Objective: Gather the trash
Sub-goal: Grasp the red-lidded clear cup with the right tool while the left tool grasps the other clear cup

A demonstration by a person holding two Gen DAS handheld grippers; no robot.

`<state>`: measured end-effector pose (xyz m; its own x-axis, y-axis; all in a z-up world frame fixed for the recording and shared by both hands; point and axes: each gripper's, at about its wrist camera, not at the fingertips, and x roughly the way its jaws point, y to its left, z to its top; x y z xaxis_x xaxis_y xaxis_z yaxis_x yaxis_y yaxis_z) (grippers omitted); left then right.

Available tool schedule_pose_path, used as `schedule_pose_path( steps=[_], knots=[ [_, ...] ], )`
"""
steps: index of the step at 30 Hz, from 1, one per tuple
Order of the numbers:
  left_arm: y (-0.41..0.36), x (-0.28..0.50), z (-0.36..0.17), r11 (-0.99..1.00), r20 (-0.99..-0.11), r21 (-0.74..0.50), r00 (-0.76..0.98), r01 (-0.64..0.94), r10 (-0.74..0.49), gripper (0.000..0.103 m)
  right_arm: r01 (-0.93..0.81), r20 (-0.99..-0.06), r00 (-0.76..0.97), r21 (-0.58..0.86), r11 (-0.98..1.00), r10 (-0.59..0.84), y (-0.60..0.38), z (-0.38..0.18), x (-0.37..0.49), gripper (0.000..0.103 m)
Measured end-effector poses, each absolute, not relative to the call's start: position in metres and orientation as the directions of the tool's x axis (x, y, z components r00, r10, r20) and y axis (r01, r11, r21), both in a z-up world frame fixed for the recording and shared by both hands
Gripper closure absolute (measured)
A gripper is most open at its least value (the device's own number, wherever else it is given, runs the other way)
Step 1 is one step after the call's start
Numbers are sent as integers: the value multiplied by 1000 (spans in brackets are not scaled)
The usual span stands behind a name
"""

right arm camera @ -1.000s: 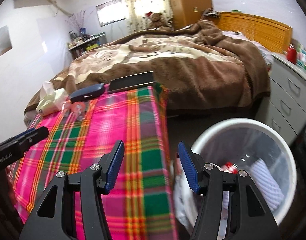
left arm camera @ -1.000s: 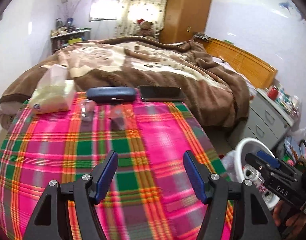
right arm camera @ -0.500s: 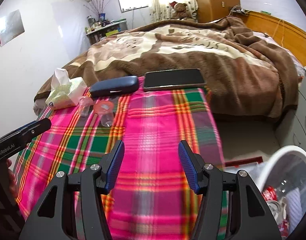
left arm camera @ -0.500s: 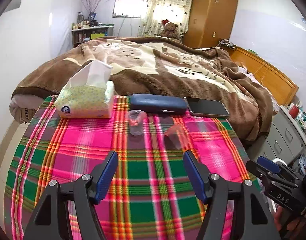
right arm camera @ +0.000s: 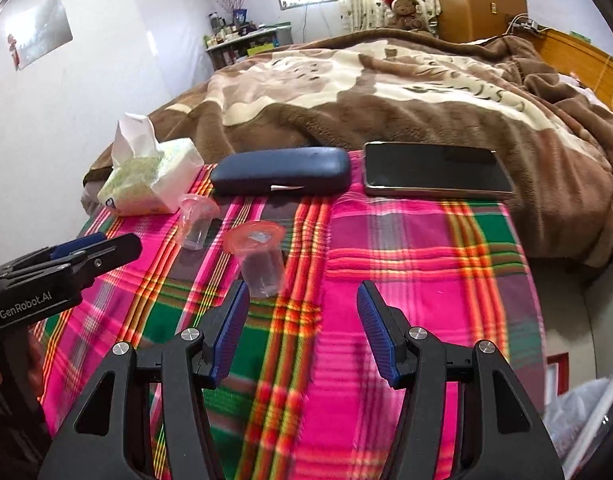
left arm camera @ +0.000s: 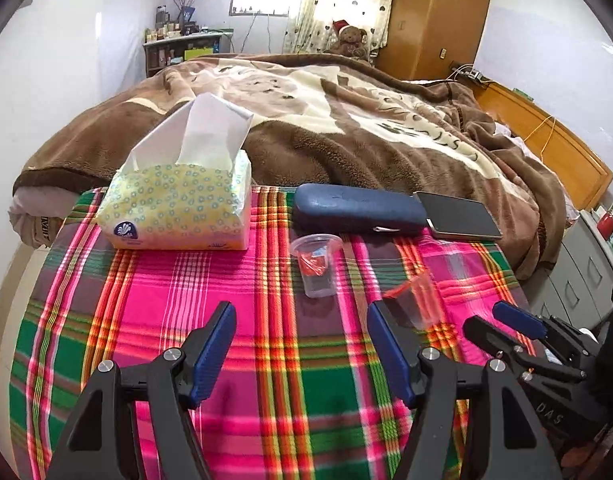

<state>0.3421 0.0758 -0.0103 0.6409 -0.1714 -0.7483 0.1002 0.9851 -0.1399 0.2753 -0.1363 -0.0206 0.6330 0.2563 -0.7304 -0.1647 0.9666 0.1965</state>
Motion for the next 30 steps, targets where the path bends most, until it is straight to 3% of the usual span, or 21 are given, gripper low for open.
schedule_pose_path(
  steps=[21,24,26,30],
  knots=[
    [80,406,-43,972,-776,-214,588,98,-230,36,-255,-769,572,164,953,286,-108,-37,305,46],
    [78,412,-46,972,-784,-213,577,95,-228,36,-262,-769,573,157,952,284,-107,-37,305,59],
    [76,415,-48,972,-786,-213,574,99,-230,36,-265,-771,568,161,951,289,-108,-38,306,61],
    [76,419,-54,969,-792,-228,562,89,-238,44,-270,-768,568,167,948,296,-109,-38,307,72]
  ],
)
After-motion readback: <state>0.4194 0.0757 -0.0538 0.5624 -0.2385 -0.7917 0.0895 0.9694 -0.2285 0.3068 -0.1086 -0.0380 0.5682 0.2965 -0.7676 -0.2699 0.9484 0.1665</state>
